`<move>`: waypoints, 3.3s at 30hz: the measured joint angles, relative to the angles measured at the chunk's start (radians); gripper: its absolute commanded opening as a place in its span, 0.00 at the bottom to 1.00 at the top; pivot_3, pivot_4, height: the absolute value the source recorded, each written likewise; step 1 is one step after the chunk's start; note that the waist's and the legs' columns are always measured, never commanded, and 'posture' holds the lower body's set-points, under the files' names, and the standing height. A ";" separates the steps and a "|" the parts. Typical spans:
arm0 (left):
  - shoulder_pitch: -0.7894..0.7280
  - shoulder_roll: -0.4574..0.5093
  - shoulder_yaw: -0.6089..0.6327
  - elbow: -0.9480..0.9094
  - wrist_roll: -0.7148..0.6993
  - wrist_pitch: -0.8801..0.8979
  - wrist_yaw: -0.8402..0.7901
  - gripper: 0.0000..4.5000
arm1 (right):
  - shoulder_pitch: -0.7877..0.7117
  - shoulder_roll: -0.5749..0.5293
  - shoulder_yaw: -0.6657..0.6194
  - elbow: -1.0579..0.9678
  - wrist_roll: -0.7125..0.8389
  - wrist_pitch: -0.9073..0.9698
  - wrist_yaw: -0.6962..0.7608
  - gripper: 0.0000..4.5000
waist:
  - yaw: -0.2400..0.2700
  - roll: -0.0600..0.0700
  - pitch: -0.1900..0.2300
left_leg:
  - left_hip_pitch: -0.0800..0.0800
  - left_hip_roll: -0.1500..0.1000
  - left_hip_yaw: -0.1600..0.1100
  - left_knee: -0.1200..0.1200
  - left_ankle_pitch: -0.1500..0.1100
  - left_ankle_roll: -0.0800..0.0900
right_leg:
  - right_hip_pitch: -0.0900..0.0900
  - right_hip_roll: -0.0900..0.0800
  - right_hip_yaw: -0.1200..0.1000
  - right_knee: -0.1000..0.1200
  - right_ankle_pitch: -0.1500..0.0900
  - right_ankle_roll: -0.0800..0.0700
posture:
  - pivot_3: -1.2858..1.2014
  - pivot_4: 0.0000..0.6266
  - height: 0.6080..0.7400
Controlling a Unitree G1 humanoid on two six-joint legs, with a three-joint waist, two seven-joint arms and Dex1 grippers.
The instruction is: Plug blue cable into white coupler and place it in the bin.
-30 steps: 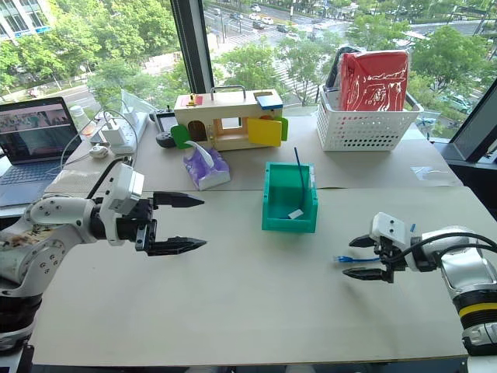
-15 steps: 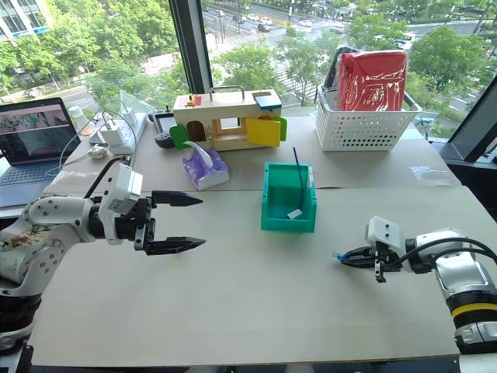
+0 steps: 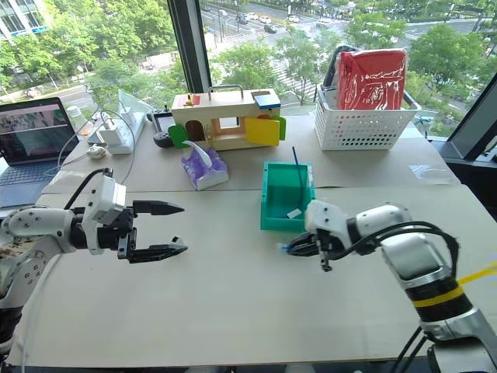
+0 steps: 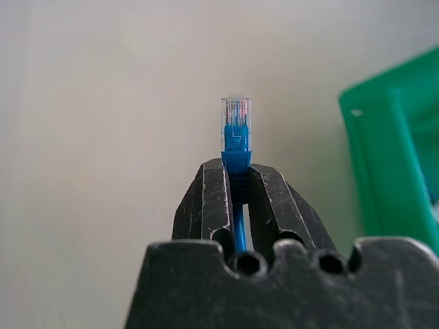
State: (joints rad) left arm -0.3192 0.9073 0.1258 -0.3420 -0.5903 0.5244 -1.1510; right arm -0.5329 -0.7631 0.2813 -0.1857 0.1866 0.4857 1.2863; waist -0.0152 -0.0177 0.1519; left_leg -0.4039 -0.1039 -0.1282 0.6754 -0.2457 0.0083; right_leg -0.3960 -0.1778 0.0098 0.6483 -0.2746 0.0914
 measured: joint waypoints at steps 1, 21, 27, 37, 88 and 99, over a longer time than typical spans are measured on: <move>0.000 0.000 -0.010 -0.002 0.010 0.000 0.007 1.00 | -0.005 0.018 0.021 -0.007 -0.004 0.016 -0.013 0.01 | 0.002 0.000 0.000 | -0.001 0.000 0.000 0.001 0.001 -0.001 | 0.000 0.000 0.000 0.000 0.000 0.000 | 0.52 0.24 1.00; -0.054 -0.062 -0.261 -0.026 0.173 -0.036 0.025 1.00 | -0.042 0.214 0.177 0.116 -0.141 0.010 -0.149 0.51 | -0.016 0.000 0.000 | -0.002 -0.001 0.002 0.001 0.002 -0.003 | -0.007 0.001 0.003 0.009 0.000 0.000 | 0.52 0.24 1.00; -0.176 -0.122 -0.362 0.135 0.284 -0.162 -0.040 1.00 | -0.033 0.224 0.172 0.107 -0.132 0.020 -0.159 0.98 | -0.014 0.000 0.000 | -0.002 -0.002 0.002 0.001 0.002 -0.003 | -0.007 0.001 0.002 0.009 0.000 0.000 | 0.52 0.24 1.00; -0.296 -0.302 -0.531 0.260 0.376 -0.226 -0.098 1.00 | -0.018 0.130 -0.050 -0.147 0.028 0.202 -0.192 0.99 | -0.009 -0.001 0.001 | -0.006 -0.002 0.002 0.003 0.004 -0.007 | -0.009 0.000 0.002 0.014 0.001 0.000 | 0.52 0.24 1.00; -0.316 -0.680 -0.364 0.305 0.327 -0.169 0.137 0.02 | -0.128 -0.126 -0.774 -0.333 0.859 0.675 -0.563 1.00 | 0.009 -0.004 0.002 | -0.006 -0.002 0.003 0.006 0.000 0.000 | -0.006 -0.003 0.003 0.008 0.001 0.001 | 0.52 0.24 1.00; -0.501 -0.878 -0.247 0.478 0.401 -0.388 0.514 0.02 | -0.202 -0.131 -0.742 -0.195 0.974 0.817 -0.989 1.00 | 0.011 -0.006 0.003 | -0.011 -0.003 0.008 0.008 0.001 0.000 | -0.008 -0.006 0.004 0.009 0.003 0.005 | 0.52 0.24 1.00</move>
State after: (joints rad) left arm -0.8204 0.0295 -0.1209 0.1363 -0.1890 0.1361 -0.6375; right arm -0.7347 -0.8937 -0.4606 -0.3805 1.1608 1.3023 0.2976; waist -0.0043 -0.0234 0.1550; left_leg -0.4150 -0.1074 -0.1206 0.6834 -0.2444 0.0086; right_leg -0.4038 -0.1835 0.0140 0.6573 -0.2712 0.0965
